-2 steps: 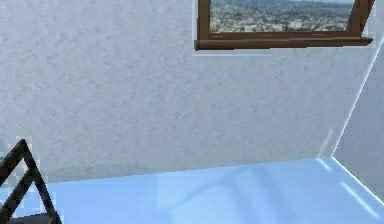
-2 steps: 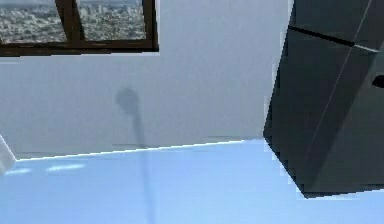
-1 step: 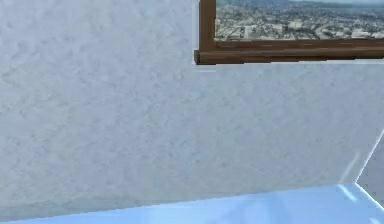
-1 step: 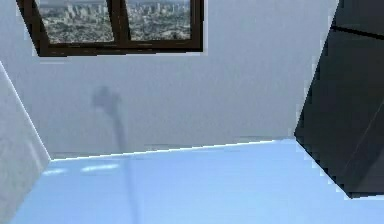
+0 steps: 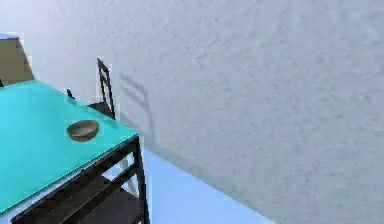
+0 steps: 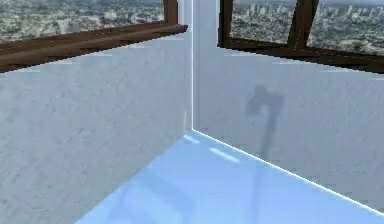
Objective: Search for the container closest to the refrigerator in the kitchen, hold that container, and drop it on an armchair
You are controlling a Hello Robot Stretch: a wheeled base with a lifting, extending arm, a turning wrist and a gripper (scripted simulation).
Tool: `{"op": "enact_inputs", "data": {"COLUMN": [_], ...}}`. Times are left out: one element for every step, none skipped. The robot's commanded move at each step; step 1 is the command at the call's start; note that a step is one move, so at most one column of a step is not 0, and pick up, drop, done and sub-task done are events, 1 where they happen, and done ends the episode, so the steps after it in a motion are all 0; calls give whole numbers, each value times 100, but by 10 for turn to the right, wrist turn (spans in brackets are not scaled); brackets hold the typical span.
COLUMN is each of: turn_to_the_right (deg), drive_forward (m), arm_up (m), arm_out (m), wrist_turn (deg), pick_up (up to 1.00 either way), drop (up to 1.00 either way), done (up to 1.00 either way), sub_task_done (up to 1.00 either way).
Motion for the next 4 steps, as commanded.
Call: {"op": "enact_inputs", "data": {"turn_to_the_right": [-450, -450, -300, 450], "drive_forward": [0, 0, 0, 0], "arm_up": [0, 0, 0, 0], "arm_out": [0, 0, 0, 0], "wrist_turn": [0, 0, 0, 0], "pick_up": [0, 0, 0, 0], "drop": [0, 0, 0, 0], "done": [0, 0, 0, 0], "sub_task_done": [0, 0, 0, 0]}}
